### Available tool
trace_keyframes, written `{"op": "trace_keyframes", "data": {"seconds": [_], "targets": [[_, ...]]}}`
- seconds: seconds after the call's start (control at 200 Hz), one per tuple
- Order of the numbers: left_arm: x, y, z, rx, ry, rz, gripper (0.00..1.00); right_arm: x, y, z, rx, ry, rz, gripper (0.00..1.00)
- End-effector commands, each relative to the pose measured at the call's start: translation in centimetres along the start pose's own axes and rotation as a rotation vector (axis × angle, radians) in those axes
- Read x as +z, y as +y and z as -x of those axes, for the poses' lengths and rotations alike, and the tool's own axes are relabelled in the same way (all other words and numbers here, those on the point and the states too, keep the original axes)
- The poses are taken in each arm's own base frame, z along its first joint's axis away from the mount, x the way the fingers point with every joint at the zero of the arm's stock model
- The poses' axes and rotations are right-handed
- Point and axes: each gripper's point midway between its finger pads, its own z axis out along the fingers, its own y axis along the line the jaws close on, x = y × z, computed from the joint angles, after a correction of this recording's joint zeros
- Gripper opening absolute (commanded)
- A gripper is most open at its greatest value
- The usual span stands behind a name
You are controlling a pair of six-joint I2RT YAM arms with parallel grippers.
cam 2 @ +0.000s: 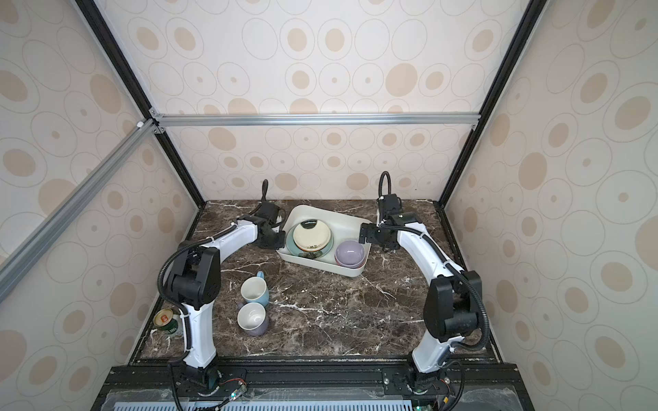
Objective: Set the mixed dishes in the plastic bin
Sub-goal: 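Move the left gripper down over the light blue mug beside the bin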
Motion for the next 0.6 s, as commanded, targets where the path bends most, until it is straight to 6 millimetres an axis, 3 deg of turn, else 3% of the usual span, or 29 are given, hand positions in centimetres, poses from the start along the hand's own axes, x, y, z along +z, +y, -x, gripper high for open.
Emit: {"op": "trace_keyframes", "data": {"seconds": [0.0,0.285,0.595], "targets": [[-1.9,-2.2,-1.2,0.049,0.008,-0.067,0.02,-1.5,-0.1,-0.4,0.002,-0.018,0.004,0.98],[-3.3,-3.2,-3.3,0.042,0.012,-0.083,0.04,-2.8,-0.1,-1.2,0.009,-0.029,0.016,0.98],[-3.3,-4.9,-5.5,0.012,0.035,-0.128,0.08,-3.4,-0.4,-2.2,0.017,-0.037,0.022,0.98]]}}
